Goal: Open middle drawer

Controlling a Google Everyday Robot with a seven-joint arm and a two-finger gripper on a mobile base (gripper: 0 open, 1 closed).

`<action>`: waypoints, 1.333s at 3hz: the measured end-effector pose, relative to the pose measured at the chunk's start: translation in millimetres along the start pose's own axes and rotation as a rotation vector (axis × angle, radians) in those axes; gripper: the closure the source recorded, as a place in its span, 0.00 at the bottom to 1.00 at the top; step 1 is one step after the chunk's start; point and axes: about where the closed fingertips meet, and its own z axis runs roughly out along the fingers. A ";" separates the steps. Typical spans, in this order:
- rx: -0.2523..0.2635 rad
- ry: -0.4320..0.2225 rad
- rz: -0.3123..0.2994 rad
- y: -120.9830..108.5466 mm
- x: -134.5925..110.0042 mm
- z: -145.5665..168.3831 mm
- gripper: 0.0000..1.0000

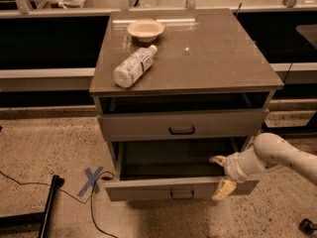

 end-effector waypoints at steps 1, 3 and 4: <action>0.023 -0.034 0.004 -13.5 -2.4 -20.7 0.42; 0.003 -0.099 0.021 -56.9 -1.3 -28.2 0.89; 0.017 -0.094 -0.033 -75.0 -12.7 -3.0 1.00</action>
Offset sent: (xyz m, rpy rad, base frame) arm 0.0632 -0.0383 0.0460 0.1278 -0.0045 -0.0205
